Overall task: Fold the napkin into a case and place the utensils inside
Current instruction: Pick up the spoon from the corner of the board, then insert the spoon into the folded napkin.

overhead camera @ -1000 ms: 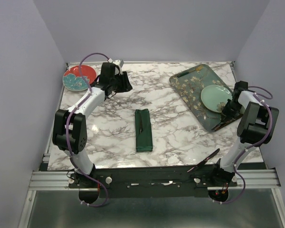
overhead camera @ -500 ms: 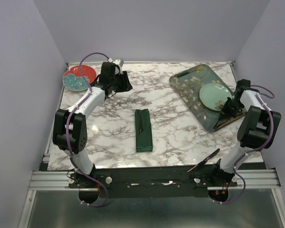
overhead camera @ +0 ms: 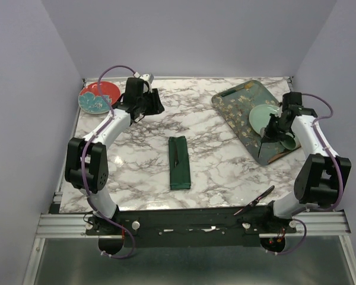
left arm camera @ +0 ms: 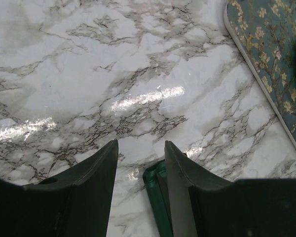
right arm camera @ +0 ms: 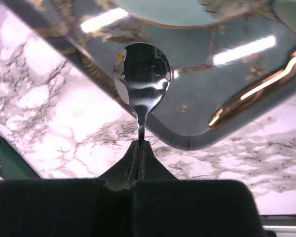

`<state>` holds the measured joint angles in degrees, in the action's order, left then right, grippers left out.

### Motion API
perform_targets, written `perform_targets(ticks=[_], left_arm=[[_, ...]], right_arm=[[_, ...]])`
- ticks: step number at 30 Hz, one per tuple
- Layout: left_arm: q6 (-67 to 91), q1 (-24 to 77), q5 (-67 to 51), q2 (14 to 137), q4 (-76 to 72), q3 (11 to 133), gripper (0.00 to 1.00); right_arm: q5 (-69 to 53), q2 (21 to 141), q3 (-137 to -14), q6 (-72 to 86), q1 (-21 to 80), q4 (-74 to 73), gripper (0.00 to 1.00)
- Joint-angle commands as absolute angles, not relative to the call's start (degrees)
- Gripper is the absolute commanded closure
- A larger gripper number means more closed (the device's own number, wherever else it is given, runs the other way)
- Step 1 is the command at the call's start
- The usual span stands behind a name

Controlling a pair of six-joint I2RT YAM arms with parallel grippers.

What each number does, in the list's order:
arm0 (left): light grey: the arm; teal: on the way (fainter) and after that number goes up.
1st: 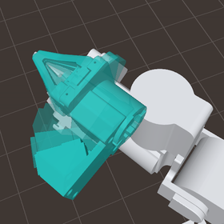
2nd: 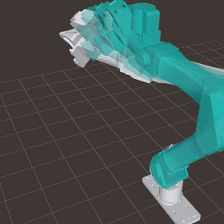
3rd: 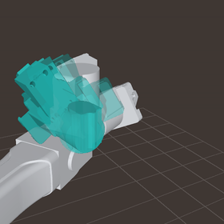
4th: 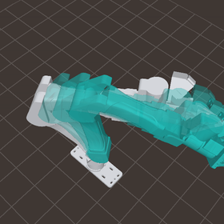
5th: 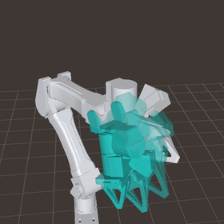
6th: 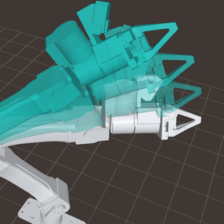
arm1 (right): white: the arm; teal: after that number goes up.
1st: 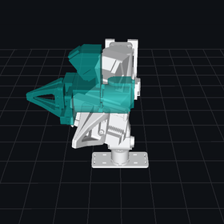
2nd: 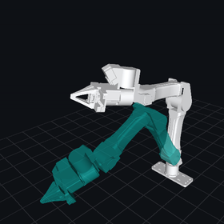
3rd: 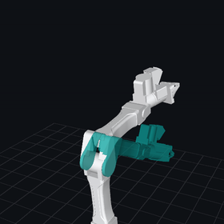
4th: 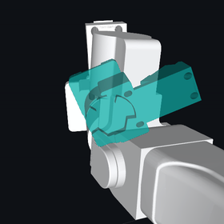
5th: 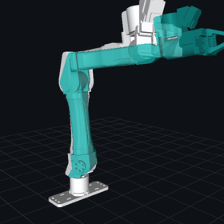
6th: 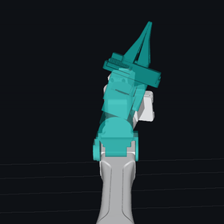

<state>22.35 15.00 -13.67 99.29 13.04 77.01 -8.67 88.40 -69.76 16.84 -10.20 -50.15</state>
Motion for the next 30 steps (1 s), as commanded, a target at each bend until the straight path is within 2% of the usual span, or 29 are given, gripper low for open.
perform_targets(ticks=[1, 3, 10, 16, 22, 30], left_arm=[[21.27, 14.68, -11.52, 94.75, 13.18, 74.54, 0.49], [21.97, 14.59, -11.25, 93.7, 13.01, 73.39, 0.48], [23.99, 14.41, -9.67, 90.09, 10.99, 67.51, 0.48], [26.01, 14.24, -8.44, 89.03, 9.58, 63.91, 0.47], [26.89, 13.36, -6.77, 87.72, 7.74, 61.09, 0.47], [28.12, 10.46, -5.8, 86.57, 6.07, 58.54, 0.46]], right_arm=[[-10.63, 88.42, -72.85, 11.61, -2.31, -46.06, 0.99], [-11.16, 89.12, -74.43, 10.73, -0.1, -45.18, 1.0], [-8.53, 93.25, -80.06, 13.62, 17.9, -38.24, 0.99], [-4.49, 102.38, -87.44, 18.19, 28.89, -32.53, 0.99], [-0.35, 111.07, -95.96, 20.21, 35.32, -30.5, 1.0], [6.76, 118.3, -101.16, 21.88, 41.22, -28.92, 0.99]])
